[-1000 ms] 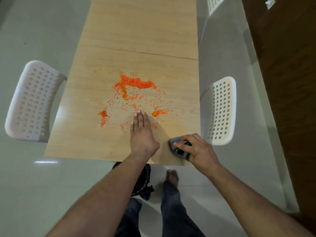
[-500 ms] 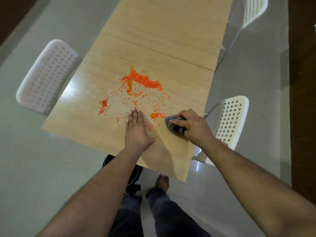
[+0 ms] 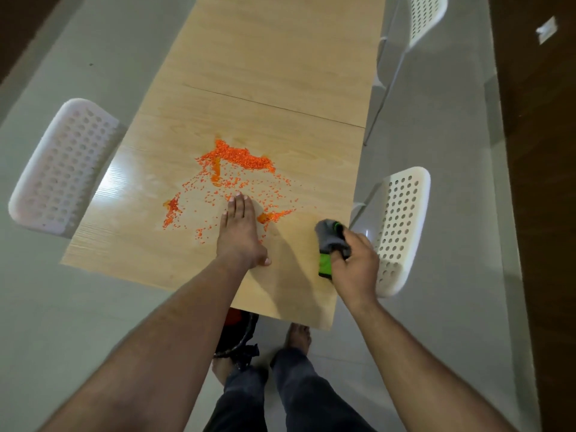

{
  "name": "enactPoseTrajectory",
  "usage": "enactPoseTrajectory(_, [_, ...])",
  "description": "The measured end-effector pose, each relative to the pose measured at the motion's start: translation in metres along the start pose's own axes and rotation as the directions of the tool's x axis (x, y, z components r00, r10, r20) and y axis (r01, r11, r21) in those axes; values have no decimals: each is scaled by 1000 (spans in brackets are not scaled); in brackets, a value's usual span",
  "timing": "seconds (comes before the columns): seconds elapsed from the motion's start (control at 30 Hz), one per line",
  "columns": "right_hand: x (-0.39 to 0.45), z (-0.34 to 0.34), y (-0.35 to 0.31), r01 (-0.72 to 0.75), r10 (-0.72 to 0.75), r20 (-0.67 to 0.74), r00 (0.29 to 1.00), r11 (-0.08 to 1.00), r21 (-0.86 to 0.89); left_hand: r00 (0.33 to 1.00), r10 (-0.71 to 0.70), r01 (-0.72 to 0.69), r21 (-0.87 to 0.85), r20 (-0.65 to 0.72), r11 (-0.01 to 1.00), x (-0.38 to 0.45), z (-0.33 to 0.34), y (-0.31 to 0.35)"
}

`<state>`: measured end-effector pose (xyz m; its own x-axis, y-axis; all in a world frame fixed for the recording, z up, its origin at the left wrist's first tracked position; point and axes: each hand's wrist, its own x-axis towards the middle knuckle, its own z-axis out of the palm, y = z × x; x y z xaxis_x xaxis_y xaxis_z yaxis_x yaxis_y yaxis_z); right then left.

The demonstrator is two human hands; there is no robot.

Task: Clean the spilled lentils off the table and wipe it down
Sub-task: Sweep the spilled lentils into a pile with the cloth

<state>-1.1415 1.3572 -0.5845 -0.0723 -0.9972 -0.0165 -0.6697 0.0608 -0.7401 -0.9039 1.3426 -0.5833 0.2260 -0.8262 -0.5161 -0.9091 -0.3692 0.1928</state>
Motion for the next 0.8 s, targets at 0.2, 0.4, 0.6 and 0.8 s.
enactPoseTrajectory(0.2, [31, 14, -12, -217, 202, -181, 962, 974, -68, 999, 47, -47, -4, -1, 999, 2, 1, -9])
enactPoseTrajectory(0.4, [45, 50, -43, -179, 163, -133, 978, 977, -113, 998, 60, -60, -5, -15, 998, 3, 3, -14])
enactPoseTrajectory(0.6, [56, 79, -71, -10, 12, 159, 987, 1000, -15, 999, 53, -53, -30, -13, 998, 7, -3, -15])
enactPoseTrajectory(0.8, [64, 48, -43, 47, -46, 51, 998, 999, -9, 997, 51, -54, -66, -52, 996, 14, -12, -27])
